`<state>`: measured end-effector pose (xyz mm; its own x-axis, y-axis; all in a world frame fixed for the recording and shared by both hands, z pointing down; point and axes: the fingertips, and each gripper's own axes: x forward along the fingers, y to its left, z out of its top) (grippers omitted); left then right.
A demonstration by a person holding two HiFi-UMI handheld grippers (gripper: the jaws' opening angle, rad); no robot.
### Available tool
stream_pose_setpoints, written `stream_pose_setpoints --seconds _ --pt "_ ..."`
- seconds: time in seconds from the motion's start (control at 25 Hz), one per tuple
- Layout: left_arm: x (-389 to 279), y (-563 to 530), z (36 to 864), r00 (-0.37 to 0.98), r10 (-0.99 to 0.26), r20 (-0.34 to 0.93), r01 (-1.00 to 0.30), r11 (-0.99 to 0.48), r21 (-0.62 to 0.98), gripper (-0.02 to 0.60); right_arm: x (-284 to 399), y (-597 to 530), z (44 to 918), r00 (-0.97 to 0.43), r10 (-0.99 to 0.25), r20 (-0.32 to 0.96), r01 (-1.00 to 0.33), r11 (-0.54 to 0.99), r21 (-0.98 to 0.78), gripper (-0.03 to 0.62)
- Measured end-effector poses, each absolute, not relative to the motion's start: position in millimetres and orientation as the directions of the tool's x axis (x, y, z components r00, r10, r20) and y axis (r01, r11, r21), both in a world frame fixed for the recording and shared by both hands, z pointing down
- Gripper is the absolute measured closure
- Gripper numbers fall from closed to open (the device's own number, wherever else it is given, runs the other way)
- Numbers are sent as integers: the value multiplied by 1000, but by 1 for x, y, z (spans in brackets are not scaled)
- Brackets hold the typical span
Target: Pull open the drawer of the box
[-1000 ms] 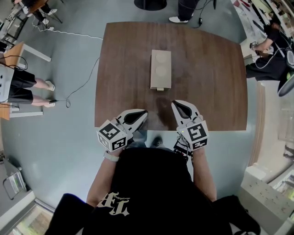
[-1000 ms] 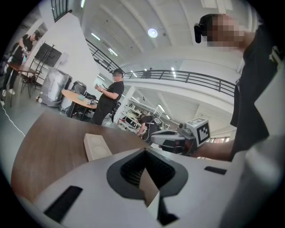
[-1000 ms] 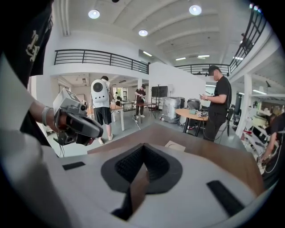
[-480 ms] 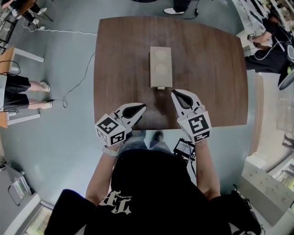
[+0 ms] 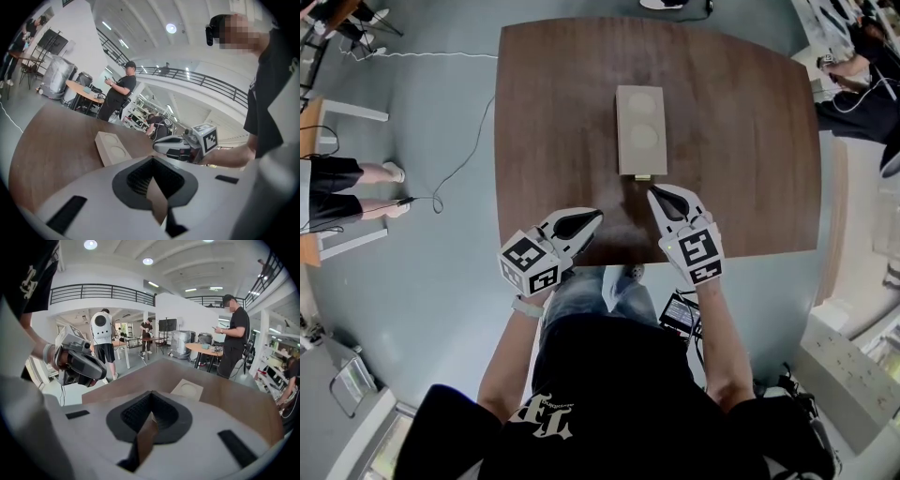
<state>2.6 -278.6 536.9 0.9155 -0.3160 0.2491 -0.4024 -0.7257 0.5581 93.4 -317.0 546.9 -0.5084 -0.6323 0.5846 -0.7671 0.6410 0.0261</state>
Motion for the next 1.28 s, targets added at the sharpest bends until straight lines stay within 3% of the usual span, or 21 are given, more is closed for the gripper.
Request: stream_pose_setpoints --seconds 0.2,0.92,1.28 --pt "4 -286 551 919 -291 265 -392 -724 567 577 90 -322 574 -500 -615 610 -796 603 -43 606" --pt "25 -300 591 935 -224 275 -349 -718 602 577 106 -318 676 -374 -516 771 -871 481 -101 486" --pt "29 -313 606 933 -220 285 -354 -697 623 577 130 -323 726 -238 -470 850 -965 217 -150 450"
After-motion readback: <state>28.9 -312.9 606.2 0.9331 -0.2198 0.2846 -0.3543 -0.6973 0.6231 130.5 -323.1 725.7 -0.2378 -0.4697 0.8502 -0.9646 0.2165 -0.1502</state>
